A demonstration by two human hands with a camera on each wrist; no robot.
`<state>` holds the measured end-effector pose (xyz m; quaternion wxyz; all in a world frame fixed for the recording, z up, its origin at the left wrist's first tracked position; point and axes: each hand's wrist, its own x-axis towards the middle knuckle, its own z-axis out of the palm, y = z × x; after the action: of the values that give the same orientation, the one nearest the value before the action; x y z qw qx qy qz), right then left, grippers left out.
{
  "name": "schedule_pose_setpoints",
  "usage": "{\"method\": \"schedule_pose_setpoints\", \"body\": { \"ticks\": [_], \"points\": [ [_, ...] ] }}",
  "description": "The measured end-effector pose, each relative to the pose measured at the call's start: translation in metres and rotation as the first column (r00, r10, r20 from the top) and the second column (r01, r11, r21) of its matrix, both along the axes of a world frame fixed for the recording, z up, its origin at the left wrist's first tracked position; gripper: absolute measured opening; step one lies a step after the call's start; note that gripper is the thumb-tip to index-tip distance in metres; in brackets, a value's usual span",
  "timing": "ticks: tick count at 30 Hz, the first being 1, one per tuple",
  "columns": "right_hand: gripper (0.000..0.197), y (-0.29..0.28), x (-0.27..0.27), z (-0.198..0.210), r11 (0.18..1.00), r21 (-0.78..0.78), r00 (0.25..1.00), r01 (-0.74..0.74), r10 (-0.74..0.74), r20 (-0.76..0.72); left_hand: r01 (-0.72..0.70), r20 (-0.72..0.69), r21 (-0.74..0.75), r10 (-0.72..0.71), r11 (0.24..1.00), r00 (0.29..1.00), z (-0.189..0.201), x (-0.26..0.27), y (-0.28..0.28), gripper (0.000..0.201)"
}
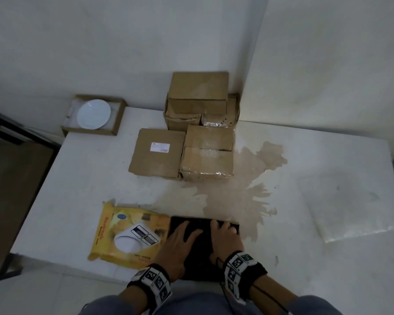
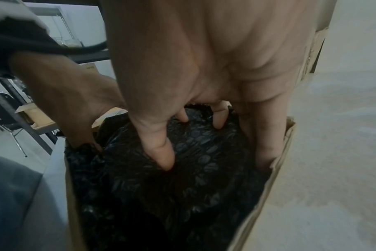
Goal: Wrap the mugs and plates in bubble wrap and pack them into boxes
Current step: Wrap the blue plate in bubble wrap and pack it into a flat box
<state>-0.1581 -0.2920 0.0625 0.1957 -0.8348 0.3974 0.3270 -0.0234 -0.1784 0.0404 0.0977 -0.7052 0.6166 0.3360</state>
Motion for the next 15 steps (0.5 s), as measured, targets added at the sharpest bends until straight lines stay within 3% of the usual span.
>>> {"method": "schedule_pose_setpoints", "body": {
  "ticks": [6, 10, 11, 13, 14, 15],
  "points": [
    [0.037, -0.01, 0.004, 0.011, 0.997, 0.024, 0.997, -0.074, 0.074, 0.008, 0.012, 0.039, -0.004, -0.011, 1.0, 0.999, -0.002, -0.001, -0.002, 0.094],
    [0.028, -0.011, 0.01, 0.008, 0.999, -0.007, 0.996, -0.041, 0.041, 0.085, 0.021, 0.057, -0.033, -0.02, 0.999, 0.998, -0.006, -0.001, -0.002, 0.087],
    [0.033, -0.006, 0.01, 0.006, 0.998, -0.061, 0.995, -0.028, 0.034, 0.094, 0.029, 0.064, -0.032, -0.027, 0.999, 0.998, -0.008, 0.0, -0.002, 0.087],
    [0.072, 0.0, 0.007, -0.002, 0.996, -0.028, 0.996, 0.082, -0.08, 0.036, 0.052, 0.078, -0.033, -0.049, 0.998, 0.996, -0.009, 0.001, -0.001, 0.093],
    [0.091, 0.004, 0.0, -0.018, 0.987, 0.036, 0.986, 0.154, -0.155, 0.059, 0.065, 0.088, -0.029, -0.062, 0.997, 0.994, -0.01, 0.002, -0.001, 0.096],
    [0.104, 0.007, -0.007, -0.035, 0.993, 0.006, 0.985, 0.117, -0.117, 0.13, 0.076, 0.096, -0.027, -0.073, 0.997, 0.993, -0.009, 0.002, -0.001, 0.098]
  ]
}}
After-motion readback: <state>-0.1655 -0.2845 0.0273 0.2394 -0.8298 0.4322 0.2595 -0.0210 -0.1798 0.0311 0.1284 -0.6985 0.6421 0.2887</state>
